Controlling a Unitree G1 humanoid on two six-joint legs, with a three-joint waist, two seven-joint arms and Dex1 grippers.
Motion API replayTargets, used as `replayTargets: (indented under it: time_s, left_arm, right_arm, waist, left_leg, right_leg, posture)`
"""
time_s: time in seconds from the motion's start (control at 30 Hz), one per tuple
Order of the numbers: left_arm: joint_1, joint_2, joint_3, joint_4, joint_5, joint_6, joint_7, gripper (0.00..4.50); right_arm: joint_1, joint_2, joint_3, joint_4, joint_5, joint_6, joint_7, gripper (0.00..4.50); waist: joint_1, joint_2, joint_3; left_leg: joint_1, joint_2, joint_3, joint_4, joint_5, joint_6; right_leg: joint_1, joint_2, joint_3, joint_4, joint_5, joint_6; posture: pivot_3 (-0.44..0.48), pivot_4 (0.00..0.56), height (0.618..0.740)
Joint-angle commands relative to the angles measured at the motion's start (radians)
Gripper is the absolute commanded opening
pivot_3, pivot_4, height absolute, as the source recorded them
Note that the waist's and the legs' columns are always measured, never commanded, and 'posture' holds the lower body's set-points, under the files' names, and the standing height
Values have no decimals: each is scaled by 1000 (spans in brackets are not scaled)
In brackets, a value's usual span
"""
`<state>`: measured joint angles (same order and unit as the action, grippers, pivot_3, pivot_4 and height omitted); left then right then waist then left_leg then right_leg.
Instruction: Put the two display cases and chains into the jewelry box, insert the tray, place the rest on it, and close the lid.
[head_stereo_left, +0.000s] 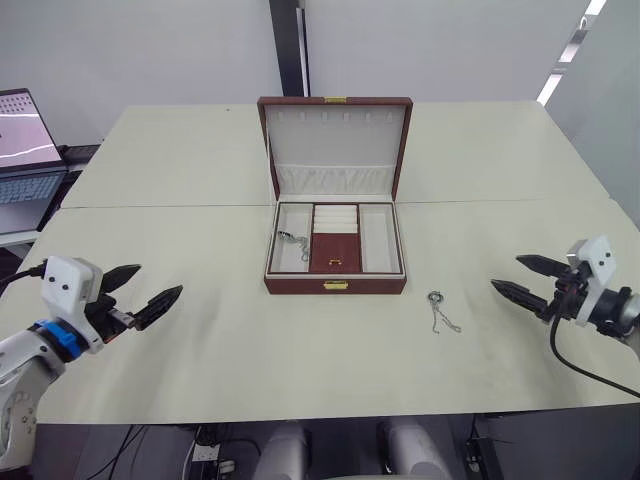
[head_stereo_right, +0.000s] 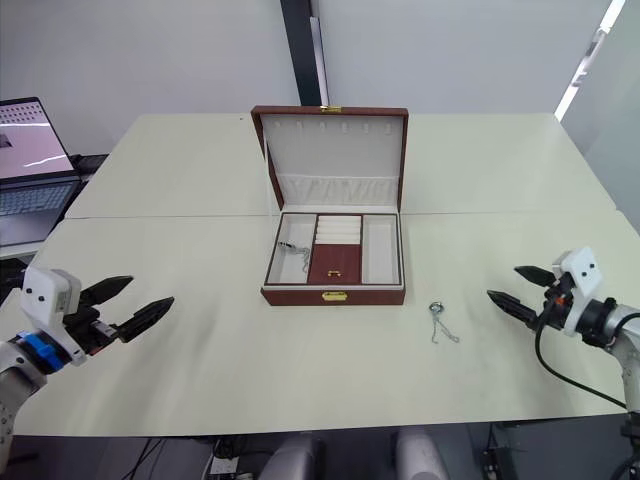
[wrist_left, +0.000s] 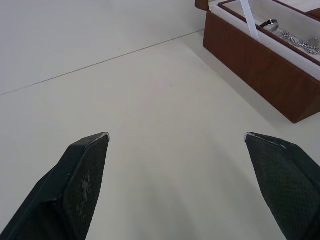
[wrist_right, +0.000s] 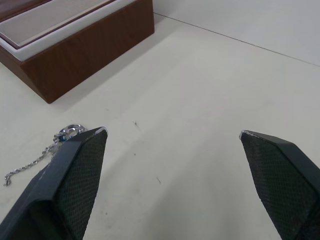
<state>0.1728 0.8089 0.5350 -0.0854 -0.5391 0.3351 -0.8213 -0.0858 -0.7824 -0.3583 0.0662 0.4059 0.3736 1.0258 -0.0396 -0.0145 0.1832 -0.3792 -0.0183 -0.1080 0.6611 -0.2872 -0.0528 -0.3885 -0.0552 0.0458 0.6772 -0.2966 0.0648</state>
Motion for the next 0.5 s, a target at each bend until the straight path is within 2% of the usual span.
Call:
replayTargets:
  time_s: [0.03, 0.27, 0.5]
  left_arm:
    - [0, 30, 72, 35, 12, -25, -18, 4500]
    - [-8, 64, 120, 132, 41, -62, -46, 4500]
    - [-11, 53, 127, 132, 50, -72, -42, 4500]
  right_arm:
    - [6, -17, -53, -10, 13, -39, -18, 4493]
    - [20, -30, -46, 79, -7, -95, -15, 4493]
    - [7, -42, -26, 120, -14, -125, -7, 4493]
  waist:
    - [-1, 0, 0]
    - [6, 0, 0]
    - [6, 0, 0]
  left_leg:
    - [0, 0, 0, 0, 0, 0]
    - [0, 0, 0, 0, 0, 0]
    - [0, 0, 0, 0, 0, 0]
  right_leg:
    - [0, 0, 0, 0, 0, 0]
    - [0, 0, -1, -1, 0, 0]
    - [0, 0, 0, -1, 0, 0]
  posture:
    - [0, 150, 740]
    - [0, 150, 740]
    - [0, 150, 740]
